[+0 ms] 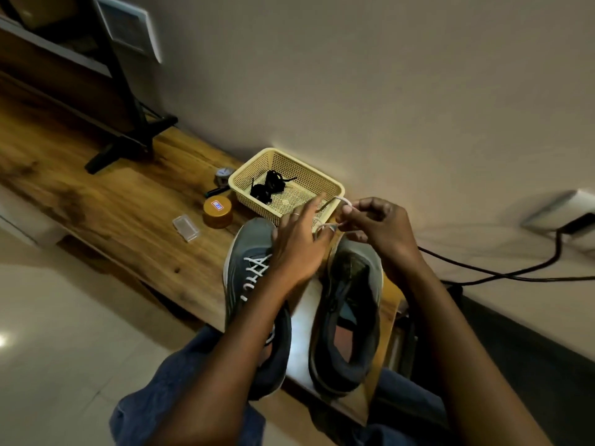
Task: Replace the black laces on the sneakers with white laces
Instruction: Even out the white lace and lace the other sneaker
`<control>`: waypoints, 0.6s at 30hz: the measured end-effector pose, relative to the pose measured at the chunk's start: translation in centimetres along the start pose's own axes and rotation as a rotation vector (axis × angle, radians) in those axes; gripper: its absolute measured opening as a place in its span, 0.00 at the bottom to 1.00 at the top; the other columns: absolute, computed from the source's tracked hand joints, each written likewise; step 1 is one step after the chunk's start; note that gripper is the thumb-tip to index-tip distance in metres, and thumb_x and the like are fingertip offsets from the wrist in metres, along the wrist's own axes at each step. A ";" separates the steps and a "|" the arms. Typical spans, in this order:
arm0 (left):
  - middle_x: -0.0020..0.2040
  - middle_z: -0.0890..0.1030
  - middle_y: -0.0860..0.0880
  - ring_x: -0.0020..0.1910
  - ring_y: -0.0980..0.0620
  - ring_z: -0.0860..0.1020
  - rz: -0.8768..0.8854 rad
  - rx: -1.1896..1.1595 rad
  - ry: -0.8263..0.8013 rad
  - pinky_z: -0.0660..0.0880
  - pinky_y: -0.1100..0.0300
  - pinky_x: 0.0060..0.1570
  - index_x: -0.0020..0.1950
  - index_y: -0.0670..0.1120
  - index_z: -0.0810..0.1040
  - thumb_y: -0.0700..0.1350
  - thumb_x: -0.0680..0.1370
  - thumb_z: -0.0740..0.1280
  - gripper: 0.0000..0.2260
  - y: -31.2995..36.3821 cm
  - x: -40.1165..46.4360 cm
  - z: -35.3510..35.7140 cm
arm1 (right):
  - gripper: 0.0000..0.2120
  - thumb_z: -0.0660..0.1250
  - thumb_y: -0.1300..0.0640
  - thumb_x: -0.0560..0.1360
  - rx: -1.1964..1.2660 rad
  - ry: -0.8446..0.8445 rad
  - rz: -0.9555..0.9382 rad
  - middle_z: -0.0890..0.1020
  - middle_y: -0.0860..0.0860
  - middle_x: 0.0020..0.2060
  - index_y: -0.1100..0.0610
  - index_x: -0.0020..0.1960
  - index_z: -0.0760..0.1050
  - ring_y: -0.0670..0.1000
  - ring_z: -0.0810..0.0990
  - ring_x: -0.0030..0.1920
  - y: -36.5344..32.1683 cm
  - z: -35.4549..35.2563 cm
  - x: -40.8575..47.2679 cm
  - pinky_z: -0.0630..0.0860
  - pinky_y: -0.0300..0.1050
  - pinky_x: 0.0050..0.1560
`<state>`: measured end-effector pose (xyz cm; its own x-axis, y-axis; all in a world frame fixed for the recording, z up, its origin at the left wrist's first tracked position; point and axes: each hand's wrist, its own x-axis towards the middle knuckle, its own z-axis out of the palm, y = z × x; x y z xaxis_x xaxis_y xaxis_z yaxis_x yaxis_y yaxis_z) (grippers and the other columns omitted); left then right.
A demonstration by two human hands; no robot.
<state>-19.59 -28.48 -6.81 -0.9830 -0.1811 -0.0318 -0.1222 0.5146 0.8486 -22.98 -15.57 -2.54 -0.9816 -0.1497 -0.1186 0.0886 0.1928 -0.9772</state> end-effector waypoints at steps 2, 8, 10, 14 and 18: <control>0.70 0.69 0.56 0.70 0.53 0.61 0.067 0.043 -0.021 0.53 0.51 0.68 0.69 0.55 0.70 0.49 0.81 0.61 0.16 0.2 -0.2 0.4 | 0.04 0.68 0.60 0.76 0.009 0.013 -0.011 0.84 0.53 0.37 0.61 0.49 0.80 0.46 0.81 0.37 0.1 -0.3 -1.0 0.77 0.36 0.37; 0.38 0.80 0.57 0.48 0.55 0.78 0.091 0.014 -0.053 0.62 0.51 0.61 0.39 0.53 0.75 0.52 0.82 0.57 0.14 0.0 -0.1 -0.1 | 0.05 0.63 0.59 0.79 0.146 0.291 -0.042 0.78 0.49 0.33 0.56 0.46 0.77 0.43 0.76 0.31 0.4 -2.4 -0.5 0.71 0.35 0.33; 0.33 0.77 0.57 0.42 0.53 0.77 0.058 -0.015 -0.007 0.63 0.52 0.57 0.37 0.53 0.74 0.53 0.82 0.58 0.15 0.0 0.0 -0.6 | 0.06 0.62 0.59 0.80 0.286 0.455 -0.010 0.76 0.49 0.33 0.55 0.45 0.76 0.44 0.73 0.30 0.4 -4.0 -0.1 0.69 0.35 0.29; 0.33 0.75 0.57 0.37 0.54 0.72 0.016 0.057 0.089 0.58 0.58 0.49 0.39 0.52 0.76 0.55 0.80 0.60 0.13 -0.1 0.3 -1.1 | 0.08 0.60 0.59 0.80 0.504 0.792 0.046 0.74 0.50 0.32 0.54 0.43 0.71 0.42 0.69 0.25 2.1 -7.3 0.2 0.66 0.35 0.25; 0.34 0.76 0.54 0.31 0.54 0.70 -0.024 0.010 0.129 0.71 0.52 0.43 0.38 0.54 0.75 0.54 0.79 0.63 0.11 -0.4 0.8 -1.2 | 0.11 0.55 0.61 0.81 0.629 1.070 -0.008 0.73 0.52 0.31 0.58 0.40 0.68 0.43 0.71 0.21 3.3 -9.6 0.6 0.71 0.36 0.26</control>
<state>-20.16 -29.88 -6.53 -0.9540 -0.2993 0.0167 -0.1475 0.5171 0.8431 -24.93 -5.69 -4.14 -0.6008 0.7745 -0.1978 -0.1422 -0.3471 -0.9270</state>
